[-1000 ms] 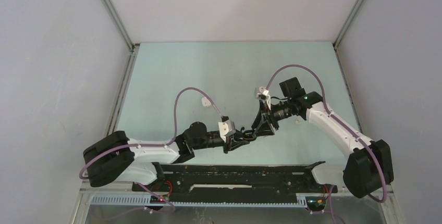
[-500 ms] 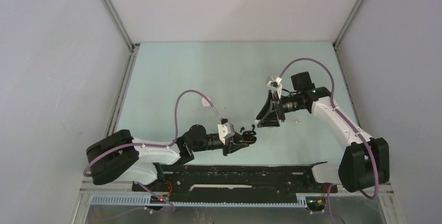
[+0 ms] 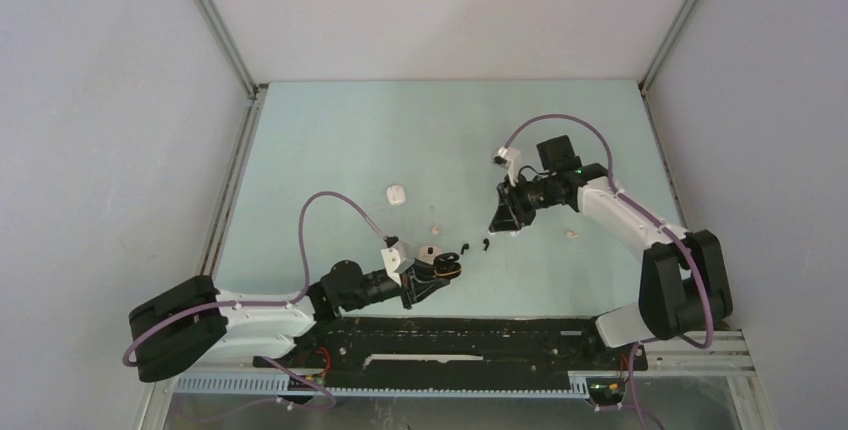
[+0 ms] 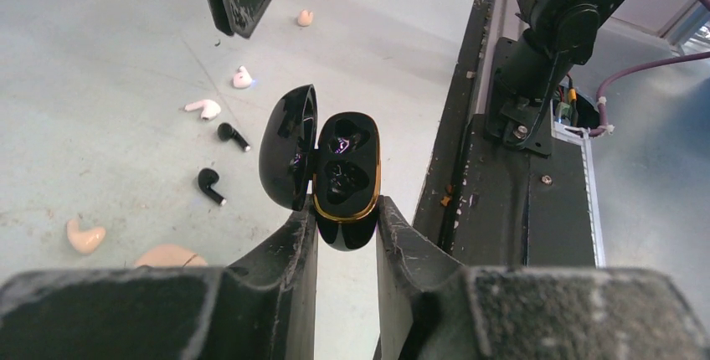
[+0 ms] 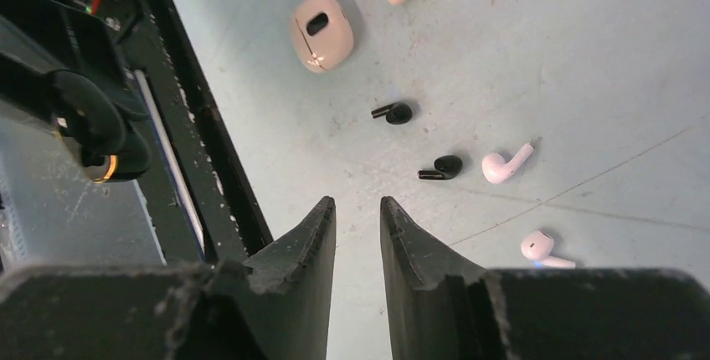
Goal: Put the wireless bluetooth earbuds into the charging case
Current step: Pick up the earbud from the center of the board.
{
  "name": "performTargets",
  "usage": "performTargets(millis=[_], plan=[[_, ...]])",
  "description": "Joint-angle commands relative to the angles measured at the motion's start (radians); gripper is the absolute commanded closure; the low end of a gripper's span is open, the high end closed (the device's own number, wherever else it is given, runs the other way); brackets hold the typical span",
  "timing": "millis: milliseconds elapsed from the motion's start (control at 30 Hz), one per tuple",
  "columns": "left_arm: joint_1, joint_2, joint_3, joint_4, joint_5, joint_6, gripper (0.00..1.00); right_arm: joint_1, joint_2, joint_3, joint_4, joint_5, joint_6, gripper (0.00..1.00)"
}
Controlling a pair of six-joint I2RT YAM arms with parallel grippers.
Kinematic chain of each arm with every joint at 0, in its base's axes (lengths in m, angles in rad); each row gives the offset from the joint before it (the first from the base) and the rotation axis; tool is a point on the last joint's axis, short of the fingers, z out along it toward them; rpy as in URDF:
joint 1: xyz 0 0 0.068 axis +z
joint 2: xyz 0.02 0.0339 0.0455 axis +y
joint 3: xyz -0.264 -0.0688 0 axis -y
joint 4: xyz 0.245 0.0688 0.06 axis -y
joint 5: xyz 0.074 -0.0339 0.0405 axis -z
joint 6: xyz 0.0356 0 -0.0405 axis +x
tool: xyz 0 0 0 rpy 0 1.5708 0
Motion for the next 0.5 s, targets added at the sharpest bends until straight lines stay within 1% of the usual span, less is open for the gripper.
performTargets(millis=[0,67,133,233,300,333,400,467], plan=[[-0.008,-0.064,-0.042,0.05,-0.063,-0.035,1.0,0.069,0.066,0.043,0.034,0.115,0.026,0.72],[-0.008,-0.103,-0.061,0.05,-0.082,-0.04,1.0,0.098,0.083,0.051,0.029,0.133,-0.014,0.71],[-0.008,-0.144,-0.076,0.033,-0.1,-0.043,1.0,0.117,0.094,0.051,0.03,0.127,-0.059,0.68],[-0.008,-0.189,-0.083,-0.008,-0.112,-0.038,1.0,0.122,0.102,0.038,0.044,0.06,-0.13,0.63],[-0.008,-0.207,-0.092,-0.012,-0.121,-0.035,1.0,0.122,0.084,0.003,0.08,0.019,-0.196,0.62],[-0.008,-0.212,-0.095,-0.015,-0.127,-0.033,1.0,0.123,0.069,-0.024,0.115,0.016,-0.221,0.61],[-0.008,-0.226,-0.096,-0.022,-0.139,-0.03,1.0,0.125,0.039,-0.037,0.124,0.013,-0.294,0.6],[-0.008,-0.237,-0.096,-0.022,-0.152,-0.032,1.0,0.125,0.0,-0.071,0.186,0.031,-0.329,0.58]])
